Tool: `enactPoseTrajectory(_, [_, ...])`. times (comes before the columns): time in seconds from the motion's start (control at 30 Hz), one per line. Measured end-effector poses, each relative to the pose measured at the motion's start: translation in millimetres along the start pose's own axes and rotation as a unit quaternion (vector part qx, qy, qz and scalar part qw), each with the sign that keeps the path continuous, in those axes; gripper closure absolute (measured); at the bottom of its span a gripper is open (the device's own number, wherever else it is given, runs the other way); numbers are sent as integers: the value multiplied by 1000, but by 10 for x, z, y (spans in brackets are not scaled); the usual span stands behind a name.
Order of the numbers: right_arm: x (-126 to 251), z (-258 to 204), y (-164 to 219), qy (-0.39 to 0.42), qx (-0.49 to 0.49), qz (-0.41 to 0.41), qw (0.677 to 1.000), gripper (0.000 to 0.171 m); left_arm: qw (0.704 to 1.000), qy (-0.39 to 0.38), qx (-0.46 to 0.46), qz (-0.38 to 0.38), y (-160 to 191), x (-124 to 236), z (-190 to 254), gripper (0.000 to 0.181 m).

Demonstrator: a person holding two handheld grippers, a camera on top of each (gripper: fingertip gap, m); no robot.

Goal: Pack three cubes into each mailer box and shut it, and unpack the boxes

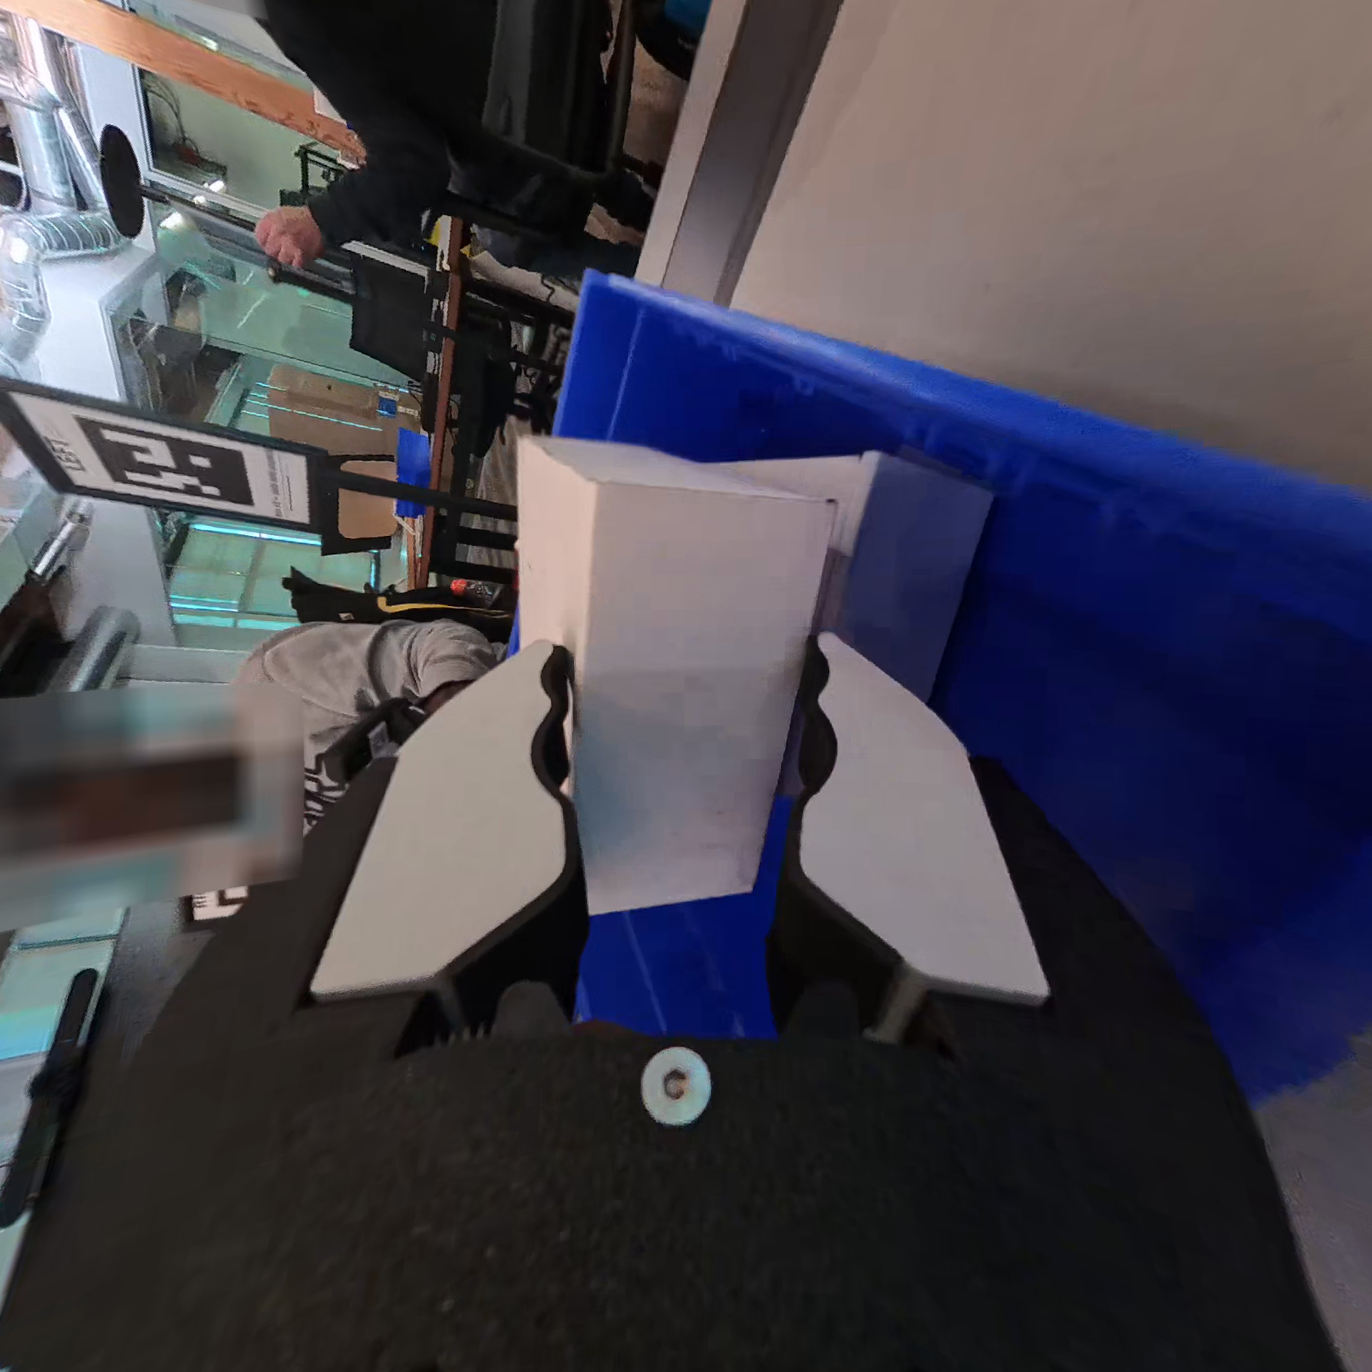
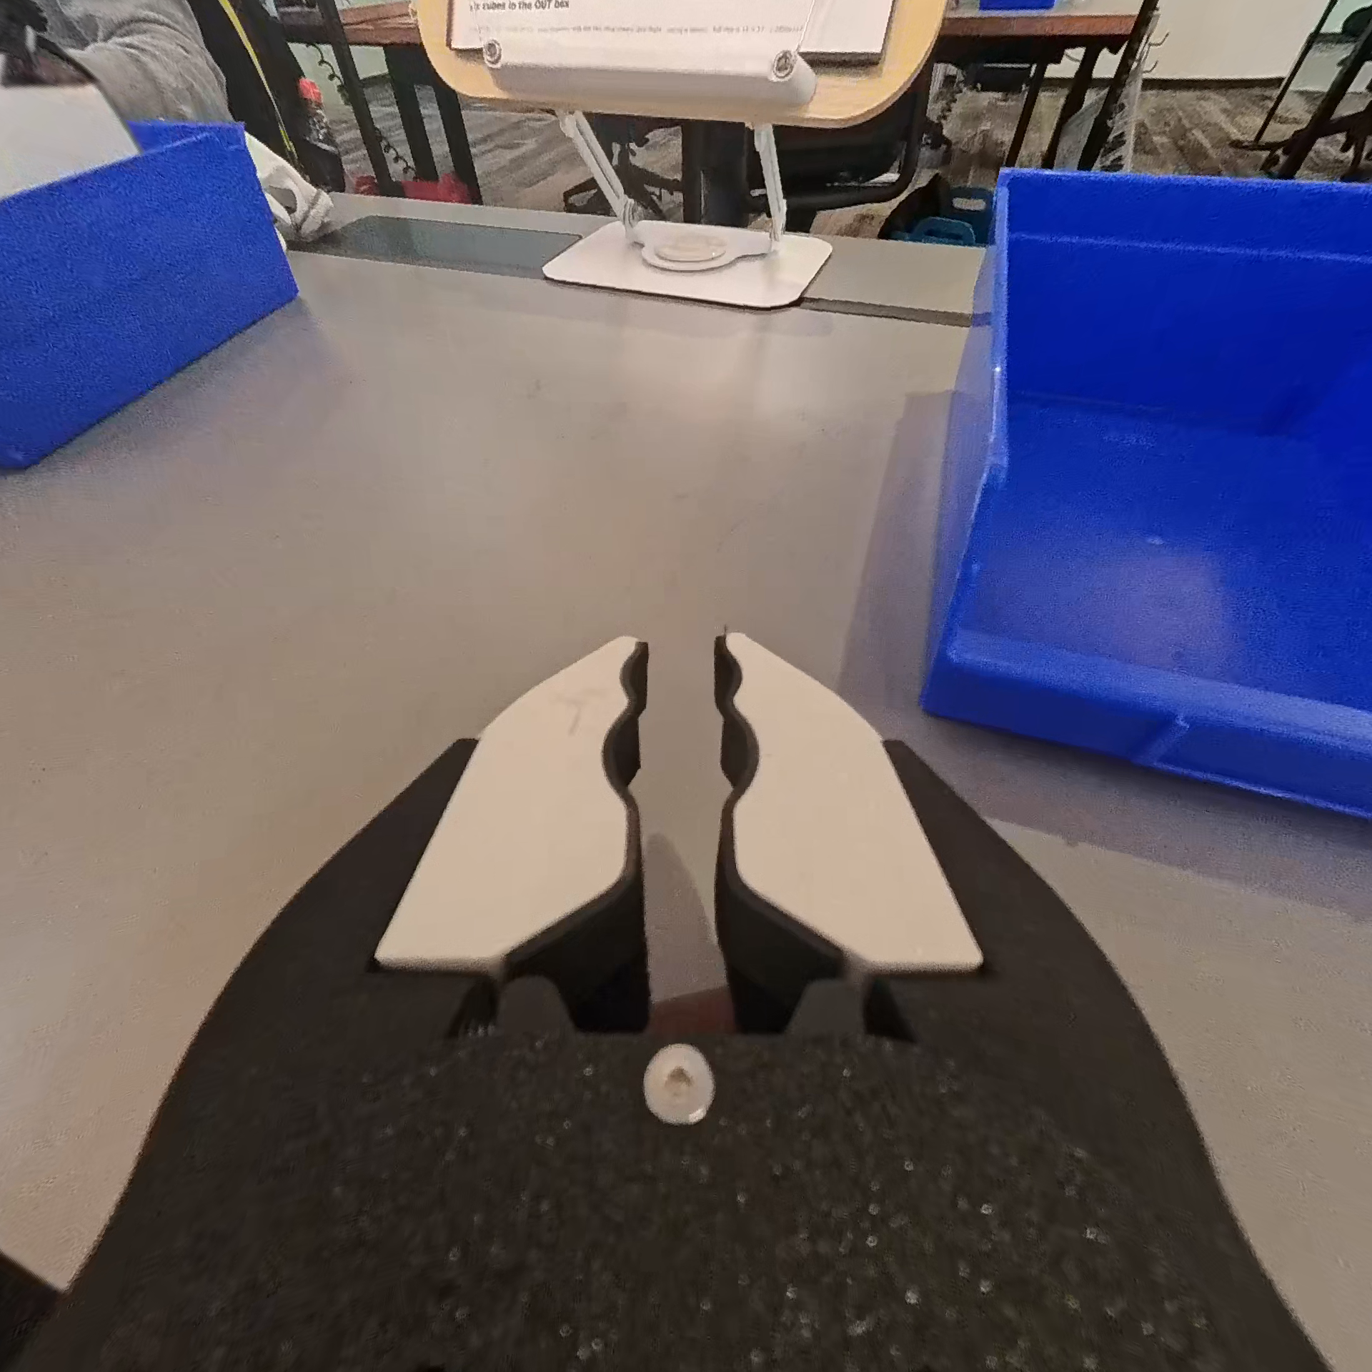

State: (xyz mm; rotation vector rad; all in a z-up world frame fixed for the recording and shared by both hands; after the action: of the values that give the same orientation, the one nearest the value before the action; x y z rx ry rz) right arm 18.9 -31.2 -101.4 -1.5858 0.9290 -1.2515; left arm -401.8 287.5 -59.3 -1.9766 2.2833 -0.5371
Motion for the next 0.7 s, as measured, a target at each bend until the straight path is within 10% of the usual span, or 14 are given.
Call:
enactPoseTrajectory(0.33, [-329,-340,-48,-65,26,-17,997,156,997,-43,-44,43,-258,673,-462,124])
enactPoseTrajectory(0.7, [-1236,-1136,-905,-371,-86,-28,924,122,976,-61,-130,163,-1347,1298,146,124])
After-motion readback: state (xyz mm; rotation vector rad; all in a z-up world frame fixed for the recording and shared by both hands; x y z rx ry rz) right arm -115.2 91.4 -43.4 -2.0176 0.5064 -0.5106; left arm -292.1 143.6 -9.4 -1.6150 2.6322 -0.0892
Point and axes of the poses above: each gripper's, where its closed fingertips meet, x back along the fingers, y out of its underside, z = x × y across the jaws, the point moved 8 cm from there along x, back along the fingers, and after that the axes turned 13 degrees about -y, right-handed, at the moved point
